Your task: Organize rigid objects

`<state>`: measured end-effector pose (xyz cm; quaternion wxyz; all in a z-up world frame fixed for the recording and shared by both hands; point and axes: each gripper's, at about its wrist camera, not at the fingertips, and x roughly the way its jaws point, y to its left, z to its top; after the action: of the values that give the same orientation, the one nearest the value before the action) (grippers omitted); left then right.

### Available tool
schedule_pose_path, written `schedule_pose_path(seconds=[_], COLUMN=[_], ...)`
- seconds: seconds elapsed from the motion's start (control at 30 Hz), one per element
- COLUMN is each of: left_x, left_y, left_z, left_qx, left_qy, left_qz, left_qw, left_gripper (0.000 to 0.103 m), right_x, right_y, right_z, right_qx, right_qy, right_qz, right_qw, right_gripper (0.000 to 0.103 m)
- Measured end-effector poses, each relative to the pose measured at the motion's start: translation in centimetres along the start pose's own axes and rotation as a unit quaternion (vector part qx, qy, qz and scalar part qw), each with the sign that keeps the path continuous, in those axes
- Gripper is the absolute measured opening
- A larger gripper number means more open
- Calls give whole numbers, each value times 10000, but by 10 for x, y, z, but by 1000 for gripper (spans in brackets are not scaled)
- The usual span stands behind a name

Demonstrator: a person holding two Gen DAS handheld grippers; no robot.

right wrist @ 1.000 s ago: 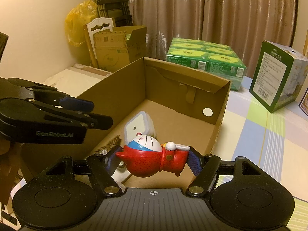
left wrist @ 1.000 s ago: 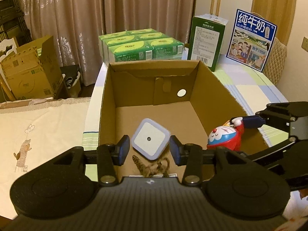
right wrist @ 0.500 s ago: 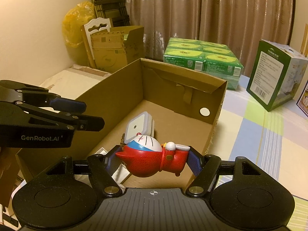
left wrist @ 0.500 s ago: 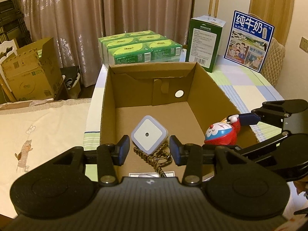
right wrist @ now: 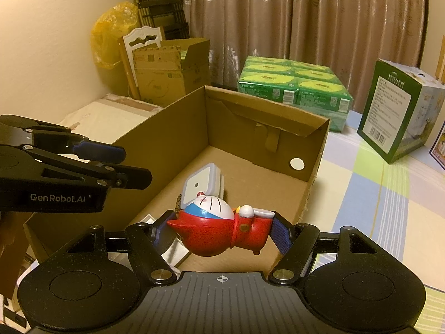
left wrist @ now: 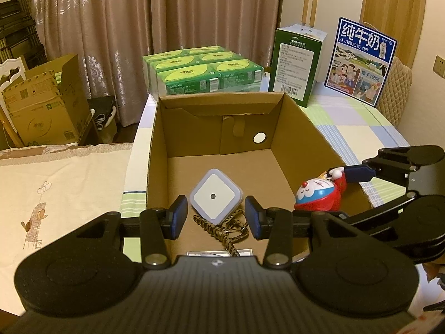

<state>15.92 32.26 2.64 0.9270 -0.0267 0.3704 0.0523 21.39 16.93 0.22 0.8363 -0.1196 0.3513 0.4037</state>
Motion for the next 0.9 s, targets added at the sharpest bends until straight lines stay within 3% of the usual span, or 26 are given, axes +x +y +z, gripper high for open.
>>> schedule_pose_path(seconds=[0.17, 0.47, 0.9], left_x=[-1, -21, -78], left_y=[1, 3, -26], left_z=[0, -3, -27], left_qx=[-34, -187, -372], left_qy=[-28, -169, -181], left_qz=[11, 56, 3], left_qw=[10000, 9997, 9991], left_gripper=[40, 48, 78], right_x=[1, -29, -102], right_y=[0, -2, 0], right_z=[0, 1, -29], right_qx=[-14, 85, 863], right_qy=[19, -350, -323], right_qz=[24, 111, 5], right_qw=[10000, 9993, 9957], right_gripper=[68, 69, 71])
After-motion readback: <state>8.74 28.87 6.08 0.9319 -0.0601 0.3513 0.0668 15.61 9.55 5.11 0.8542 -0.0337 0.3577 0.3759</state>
